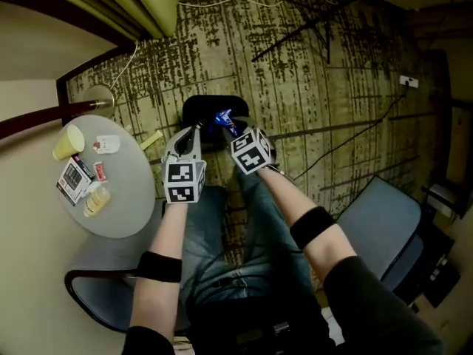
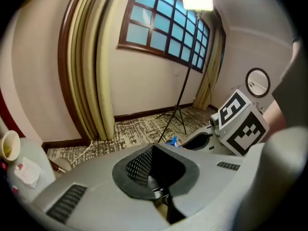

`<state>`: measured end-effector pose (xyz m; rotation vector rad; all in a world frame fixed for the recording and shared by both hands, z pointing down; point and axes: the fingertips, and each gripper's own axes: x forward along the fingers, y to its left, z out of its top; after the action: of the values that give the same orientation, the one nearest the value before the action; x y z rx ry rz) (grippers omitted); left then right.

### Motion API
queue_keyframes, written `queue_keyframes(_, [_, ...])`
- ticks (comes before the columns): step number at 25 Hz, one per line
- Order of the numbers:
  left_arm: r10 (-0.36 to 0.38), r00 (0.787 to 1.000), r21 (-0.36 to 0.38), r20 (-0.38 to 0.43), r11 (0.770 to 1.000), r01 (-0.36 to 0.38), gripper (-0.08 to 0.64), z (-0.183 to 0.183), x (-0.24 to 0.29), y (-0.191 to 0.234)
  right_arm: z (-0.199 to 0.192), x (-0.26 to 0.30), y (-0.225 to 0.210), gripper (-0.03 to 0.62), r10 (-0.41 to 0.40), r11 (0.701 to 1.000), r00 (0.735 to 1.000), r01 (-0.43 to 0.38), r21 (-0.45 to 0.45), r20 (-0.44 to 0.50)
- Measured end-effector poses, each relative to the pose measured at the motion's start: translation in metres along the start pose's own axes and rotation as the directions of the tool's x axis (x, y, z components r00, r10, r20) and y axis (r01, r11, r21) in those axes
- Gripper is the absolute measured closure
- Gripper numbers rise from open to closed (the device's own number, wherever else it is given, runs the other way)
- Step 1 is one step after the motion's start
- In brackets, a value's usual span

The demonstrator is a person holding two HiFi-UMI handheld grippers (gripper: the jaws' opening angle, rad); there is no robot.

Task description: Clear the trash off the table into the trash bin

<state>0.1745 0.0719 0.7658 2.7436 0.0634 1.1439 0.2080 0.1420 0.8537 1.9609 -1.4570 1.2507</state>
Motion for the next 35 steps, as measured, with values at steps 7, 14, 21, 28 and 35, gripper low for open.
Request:
queue_keyframes(7, [0.024,0.998,-0.034,-0.056,0.999,-0.026,0.56,-0.096,0.095,0.024,-0.077,0.113,-0.016,0.485,0.018,1.0,0.996,-0.017,0.012,-0.084])
queue_keyframes(14, [0.004,0.994,-0.081,-0.113,0.997,-0.013,0.56,-0.156,0.159,0.03,-0.121,0.186,-0.033,0.48,0.016,1.0,0.989,-0.018,-0.015,-0.149])
queue_keyframes(21, [0.019,0.992,-0.109,-0.126,0.993,-0.033,0.56,-0.18,0.178,0.04,-0.15,0.221,-0.041,0.416,0.007,1.0,0.975,-0.01,-0.009,-0.221])
queue_keyframes(28, [0.026,0.991,-0.126,-0.131,0.991,-0.042,0.56,-0.183,0.171,0.042,-0.157,0.219,-0.037,0.299,0.018,1.0,0.964,-0.018,0.002,-0.264])
queue_keyframes(35, [0.025,0.992,-0.134,-0.126,0.99,-0.042,0.56,-0.169,0.152,0.036,-0.146,0.197,-0.034,0.296,0.018,1.0,0.962,-0.022,-0.011,-0.271])
